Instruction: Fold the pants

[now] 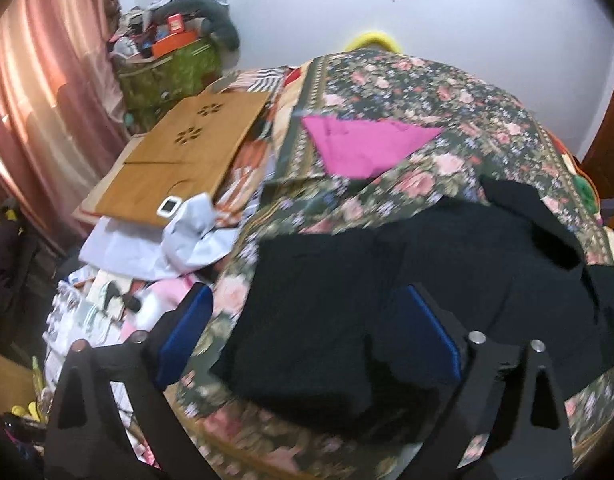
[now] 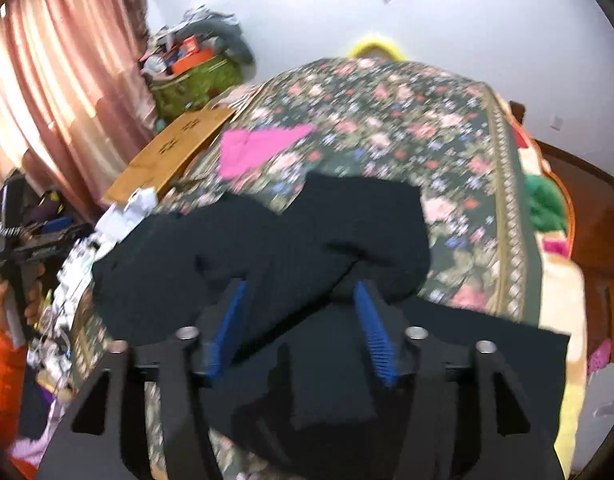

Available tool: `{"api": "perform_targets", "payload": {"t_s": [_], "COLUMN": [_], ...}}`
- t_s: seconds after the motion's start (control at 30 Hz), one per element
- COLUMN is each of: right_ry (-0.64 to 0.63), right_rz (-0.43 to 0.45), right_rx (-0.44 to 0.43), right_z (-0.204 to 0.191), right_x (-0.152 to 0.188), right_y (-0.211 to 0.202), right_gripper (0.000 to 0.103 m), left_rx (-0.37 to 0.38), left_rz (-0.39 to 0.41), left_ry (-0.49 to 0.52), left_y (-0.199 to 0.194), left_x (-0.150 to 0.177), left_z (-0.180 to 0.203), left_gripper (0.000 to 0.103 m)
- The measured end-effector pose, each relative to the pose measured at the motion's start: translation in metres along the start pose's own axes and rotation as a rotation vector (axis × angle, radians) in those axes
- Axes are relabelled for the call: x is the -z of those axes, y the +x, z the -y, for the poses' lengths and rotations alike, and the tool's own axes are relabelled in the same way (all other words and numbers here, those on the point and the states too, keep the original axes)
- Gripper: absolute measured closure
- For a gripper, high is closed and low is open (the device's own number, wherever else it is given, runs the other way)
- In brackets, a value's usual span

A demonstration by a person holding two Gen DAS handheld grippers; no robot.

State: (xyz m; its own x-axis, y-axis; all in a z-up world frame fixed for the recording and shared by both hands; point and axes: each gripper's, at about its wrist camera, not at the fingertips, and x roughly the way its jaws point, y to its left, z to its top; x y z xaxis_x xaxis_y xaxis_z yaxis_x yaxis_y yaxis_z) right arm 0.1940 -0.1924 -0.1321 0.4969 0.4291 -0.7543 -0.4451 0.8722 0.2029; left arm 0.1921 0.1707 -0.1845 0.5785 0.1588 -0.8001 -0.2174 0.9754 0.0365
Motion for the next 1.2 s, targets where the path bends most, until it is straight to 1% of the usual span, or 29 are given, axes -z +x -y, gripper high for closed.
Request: {"api": "perform_targets", "payload": {"t_s": [0.07,0.2,0.3,0.4,0.53,0.63,0.73,0.83,0.9,0.93,1.0,1.03,1.07,1.1,1.2], "right_ry": [-0.003,-0.017,-0.024,-0.022,-0.031,-0.052,-0.089,-0.095,-0.098,-0.104,-0.129,-0.144,-0.151,-0.156,-0.171], "right_rz": [0.008,-0.017,-0.059,-0.098,-0.17,-0.251,-0.287,-0.325,-0.353,-0.369,-0.364,-0.349,-0.341,-0.332,-0.31], "right_rx": [0.001,-0.005,-0.022,-0.016,-0.035,-0.072,-0.078,-0.074,-0.079,-0.074,-0.052,-0.033,-0.013,0.006,0.034], "right_z": [0.005,0.012,0.018,0.021,0.023,0.022,0.018,0.017,0.016,0.015,0.012,0.01,0.009,0.009,0.013], "right_x": [-0.012,-0.034,-0.05,-0.065,-0.081,-0.092,-0.1,-0.105,-0.107,-0.107,-0.107,-0.107,-0.107,-0.107,-0.105], "right_y": [0.005,0.028,0.056,0.09,0.14,0.175,0.201,0.227,0.243,0.25,0.255,0.255,0.255,0.255,0.256], "right_gripper": [0.034,0.034,0.034,0.034,0.034,0.034,0.034,0.034,0.037,0.042,0.043,0.047,0.055,0.06,0.075], "left_rx": [0.017,0.052,0.066,0.062,0.086,0.095,0.095,0.101,0.108,0.11,0.113,0.11,0.108,0.108,0.109], "left_rz": [-0.006,-0.023,-0.029,-0.036,-0.069,-0.09,-0.109,-0.133,-0.152,-0.156,-0.165,-0.168,-0.17,-0.171,-0.178], "left_ry": [0.005,0.011,0.029,0.05,0.067,0.077,0.091,0.094,0.093,0.092,0.095,0.098,0.1,0.102,0.108], "left_y": [0.007,0.026,0.041,0.057,0.08,0.095,0.11,0.125,0.133,0.135,0.139,0.141,0.141,0.142,0.142], "left_x": [-0.011,-0.033,-0.047,-0.058,-0.067,-0.071,-0.072,-0.071,-0.069,-0.069,-0.067,-0.066,-0.066,-0.065,-0.064], "left_z": [0.009,0.026,0.037,0.046,0.051,0.052,0.054,0.056,0.057,0.057,0.058,0.058,0.059,0.06,0.063], "left_gripper": [0.005,0.005,0.005,0.005,0.005,0.005,0.005,0.005,0.005,0.005,0.005,0.005,0.005,0.005,0.005]}}
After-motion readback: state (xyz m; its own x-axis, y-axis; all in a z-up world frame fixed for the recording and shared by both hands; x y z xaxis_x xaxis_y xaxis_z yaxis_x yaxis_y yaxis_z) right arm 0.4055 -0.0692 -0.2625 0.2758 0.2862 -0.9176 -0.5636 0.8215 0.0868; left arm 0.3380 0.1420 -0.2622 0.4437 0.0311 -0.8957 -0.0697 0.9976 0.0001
